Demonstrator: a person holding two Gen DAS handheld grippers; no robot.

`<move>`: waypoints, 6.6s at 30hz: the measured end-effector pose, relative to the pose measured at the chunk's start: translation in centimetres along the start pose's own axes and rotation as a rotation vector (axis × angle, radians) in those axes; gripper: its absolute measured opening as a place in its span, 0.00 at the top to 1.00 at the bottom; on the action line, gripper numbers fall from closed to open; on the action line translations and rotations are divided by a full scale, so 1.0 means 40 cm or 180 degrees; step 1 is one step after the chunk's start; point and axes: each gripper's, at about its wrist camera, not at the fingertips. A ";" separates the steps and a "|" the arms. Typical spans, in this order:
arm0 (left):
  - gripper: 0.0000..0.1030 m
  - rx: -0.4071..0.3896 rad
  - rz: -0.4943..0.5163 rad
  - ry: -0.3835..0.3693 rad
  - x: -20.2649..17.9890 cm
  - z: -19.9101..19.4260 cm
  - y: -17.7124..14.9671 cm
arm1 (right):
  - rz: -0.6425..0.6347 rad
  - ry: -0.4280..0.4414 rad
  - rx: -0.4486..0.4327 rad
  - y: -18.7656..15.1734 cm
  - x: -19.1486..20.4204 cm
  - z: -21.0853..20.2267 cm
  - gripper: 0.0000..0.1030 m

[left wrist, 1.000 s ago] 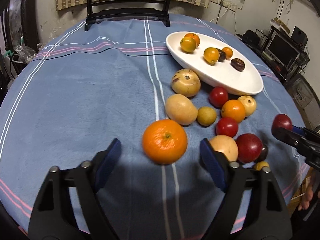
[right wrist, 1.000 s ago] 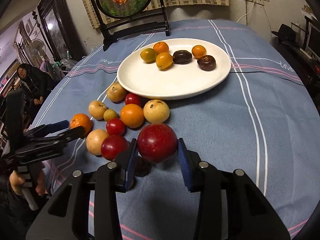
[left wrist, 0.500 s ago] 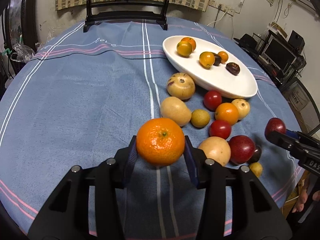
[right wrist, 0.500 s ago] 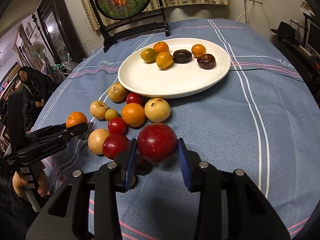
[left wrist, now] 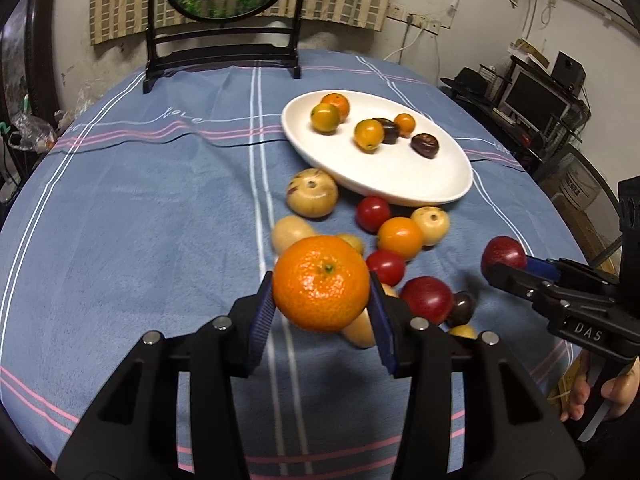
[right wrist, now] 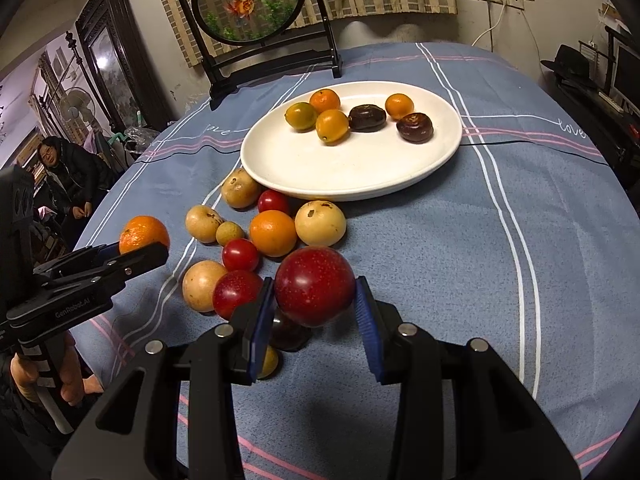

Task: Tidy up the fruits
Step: 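Carry the red plum and mandarin onto the white plate and open both tools, then grasp a yellow-green fruit with the right tool while the left tool grasps a large tan fruit, then lower both held fruits onto the white plate and open both tools, then grasp a dark plum with the right tool while the left tool grasps an oval tan fruit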

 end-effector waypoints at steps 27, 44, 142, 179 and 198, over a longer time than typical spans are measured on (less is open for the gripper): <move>0.56 0.0403 0.0040 -0.0158 -0.040 0.368 0.499 | -0.0221 -0.0415 0.0059 0.411 -0.068 0.259 0.61; 0.31 0.0219 0.0070 -0.0199 -0.041 0.369 0.578 | -0.0187 -0.0590 0.0029 0.439 -0.111 0.247 0.37; 0.55 0.0378 -0.0121 0.0025 0.078 0.327 0.410 | -0.0134 -0.0299 0.0252 0.484 -0.024 0.363 0.64; 0.23 -0.0064 -0.0004 0.0002 0.021 -0.062 -0.044 | -0.0444 -0.0042 0.0118 -0.074 0.056 0.000 0.42; 0.23 0.0106 0.0032 0.0419 0.083 0.078 0.029 | -0.0198 0.0101 0.0046 -0.050 0.011 -0.026 0.71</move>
Point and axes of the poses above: each gripper's, at about its wrist camera, not at the fingertips, and z roughly the way its jaws point, x to its left, y to its top, and after that the axes turned 9 degrees about -y, right-handed
